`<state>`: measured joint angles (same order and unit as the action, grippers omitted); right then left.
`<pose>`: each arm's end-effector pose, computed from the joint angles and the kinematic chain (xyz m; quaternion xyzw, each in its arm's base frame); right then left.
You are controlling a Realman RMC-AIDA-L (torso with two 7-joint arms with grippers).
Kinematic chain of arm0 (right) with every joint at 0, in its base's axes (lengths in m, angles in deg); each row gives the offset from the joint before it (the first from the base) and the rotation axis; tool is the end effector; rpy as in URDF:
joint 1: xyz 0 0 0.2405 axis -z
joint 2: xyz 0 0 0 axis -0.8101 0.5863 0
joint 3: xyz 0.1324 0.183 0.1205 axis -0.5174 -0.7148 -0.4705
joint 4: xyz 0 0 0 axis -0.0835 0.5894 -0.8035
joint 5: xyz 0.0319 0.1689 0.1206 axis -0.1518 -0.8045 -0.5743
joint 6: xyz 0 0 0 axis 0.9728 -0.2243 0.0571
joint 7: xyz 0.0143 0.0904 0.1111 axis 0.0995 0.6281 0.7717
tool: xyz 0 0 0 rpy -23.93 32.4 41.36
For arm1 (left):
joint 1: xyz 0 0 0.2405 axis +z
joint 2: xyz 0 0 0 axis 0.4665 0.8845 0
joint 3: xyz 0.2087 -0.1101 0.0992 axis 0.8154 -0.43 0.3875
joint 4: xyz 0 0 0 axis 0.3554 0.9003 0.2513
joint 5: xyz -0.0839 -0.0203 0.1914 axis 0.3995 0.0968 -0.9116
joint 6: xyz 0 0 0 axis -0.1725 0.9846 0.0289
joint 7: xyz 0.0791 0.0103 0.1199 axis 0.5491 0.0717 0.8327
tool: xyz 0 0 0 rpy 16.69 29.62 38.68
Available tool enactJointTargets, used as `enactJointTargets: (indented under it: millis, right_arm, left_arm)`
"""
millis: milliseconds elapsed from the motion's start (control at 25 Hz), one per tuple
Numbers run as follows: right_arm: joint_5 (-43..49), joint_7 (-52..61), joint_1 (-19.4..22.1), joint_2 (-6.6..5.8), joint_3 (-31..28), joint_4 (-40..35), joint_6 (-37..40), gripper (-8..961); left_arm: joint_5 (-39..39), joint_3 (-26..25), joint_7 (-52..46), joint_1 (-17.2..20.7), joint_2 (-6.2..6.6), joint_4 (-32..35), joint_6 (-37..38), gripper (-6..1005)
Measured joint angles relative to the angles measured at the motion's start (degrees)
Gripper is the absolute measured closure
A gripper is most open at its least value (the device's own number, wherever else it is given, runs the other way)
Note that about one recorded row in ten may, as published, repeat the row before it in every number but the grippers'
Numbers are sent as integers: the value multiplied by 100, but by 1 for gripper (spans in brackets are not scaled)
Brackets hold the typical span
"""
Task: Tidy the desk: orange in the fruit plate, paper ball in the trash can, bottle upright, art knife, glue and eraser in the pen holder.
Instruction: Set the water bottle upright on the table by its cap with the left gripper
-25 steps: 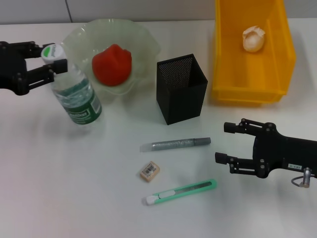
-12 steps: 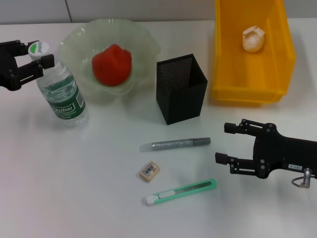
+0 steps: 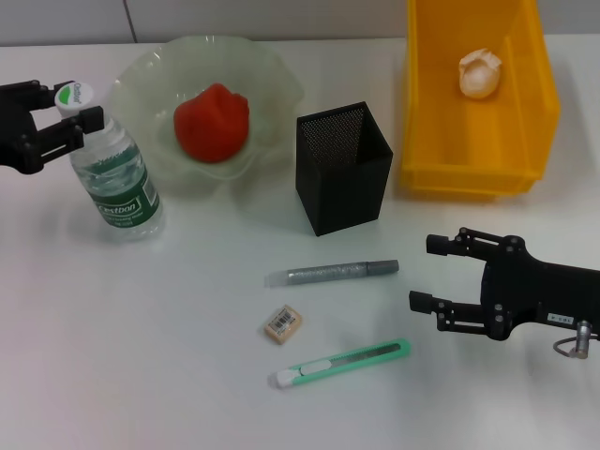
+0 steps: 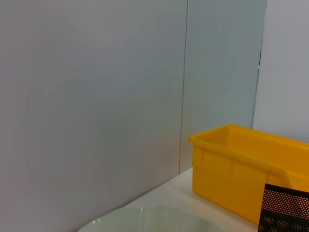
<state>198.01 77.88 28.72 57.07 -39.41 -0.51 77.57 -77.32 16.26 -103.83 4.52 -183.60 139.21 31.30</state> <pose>0.3054 0.2680 -0.0297 -0.9420 0.1369 0.2667 0.1511 -0.2939 0.3309 0.0933 -0.9109 -0.1863 -0.2240 0.2921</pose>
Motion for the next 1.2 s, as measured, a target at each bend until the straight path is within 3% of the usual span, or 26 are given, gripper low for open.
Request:
enactJointTargets:
  millis: [1200]
  right_arm:
    - [1, 20, 35, 0, 0, 0, 22, 179]
  left_arm:
    - [-53, 88, -15, -9, -54, -17, -45, 550]
